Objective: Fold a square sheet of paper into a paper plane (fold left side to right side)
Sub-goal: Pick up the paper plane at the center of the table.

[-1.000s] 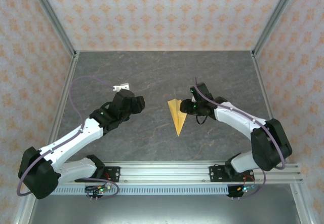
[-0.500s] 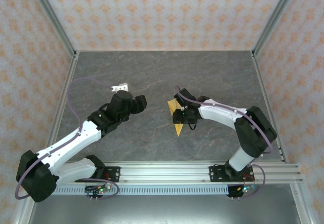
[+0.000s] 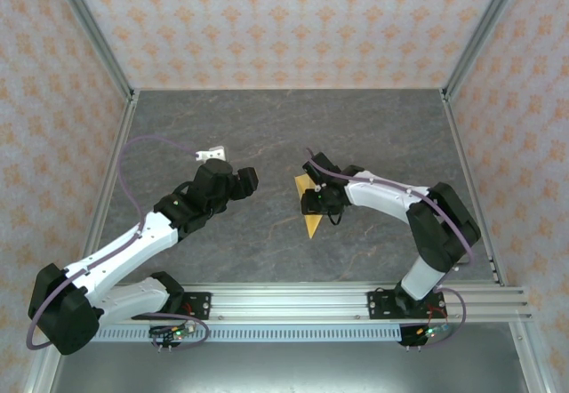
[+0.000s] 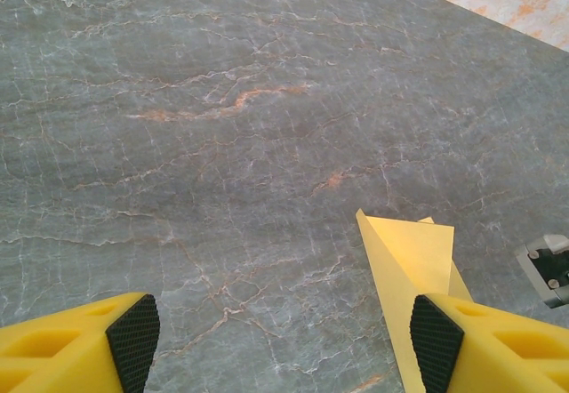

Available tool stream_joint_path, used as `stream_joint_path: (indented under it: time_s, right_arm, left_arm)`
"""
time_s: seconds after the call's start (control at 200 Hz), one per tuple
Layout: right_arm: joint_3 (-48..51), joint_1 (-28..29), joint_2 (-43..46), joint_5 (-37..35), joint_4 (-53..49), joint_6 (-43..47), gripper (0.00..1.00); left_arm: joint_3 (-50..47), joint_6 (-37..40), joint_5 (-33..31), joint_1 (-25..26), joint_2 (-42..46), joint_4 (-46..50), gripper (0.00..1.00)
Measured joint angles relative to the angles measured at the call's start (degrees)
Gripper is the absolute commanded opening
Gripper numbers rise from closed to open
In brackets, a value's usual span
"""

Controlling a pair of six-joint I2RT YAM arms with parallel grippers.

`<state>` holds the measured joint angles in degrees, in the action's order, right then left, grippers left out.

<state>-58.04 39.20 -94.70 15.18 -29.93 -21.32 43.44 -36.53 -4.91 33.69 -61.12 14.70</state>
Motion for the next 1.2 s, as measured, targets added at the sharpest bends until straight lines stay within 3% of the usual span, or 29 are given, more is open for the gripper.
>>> stream_joint_path:
  time_s: [0.445,1.201]
  right_arm:
    - [-0.09,1.05,0.20,0.02,-0.50,-0.02,0.46]
    - [-4.39,2.32,-7.26,-0.48,-1.07,-0.68,0.40]
  left_arm:
    - [0.00,0.00,-0.02,0.00,-0.04,0.00,0.77]
    - [0.00,0.20,0.00,0.00,-1.03,0.04,0.78]
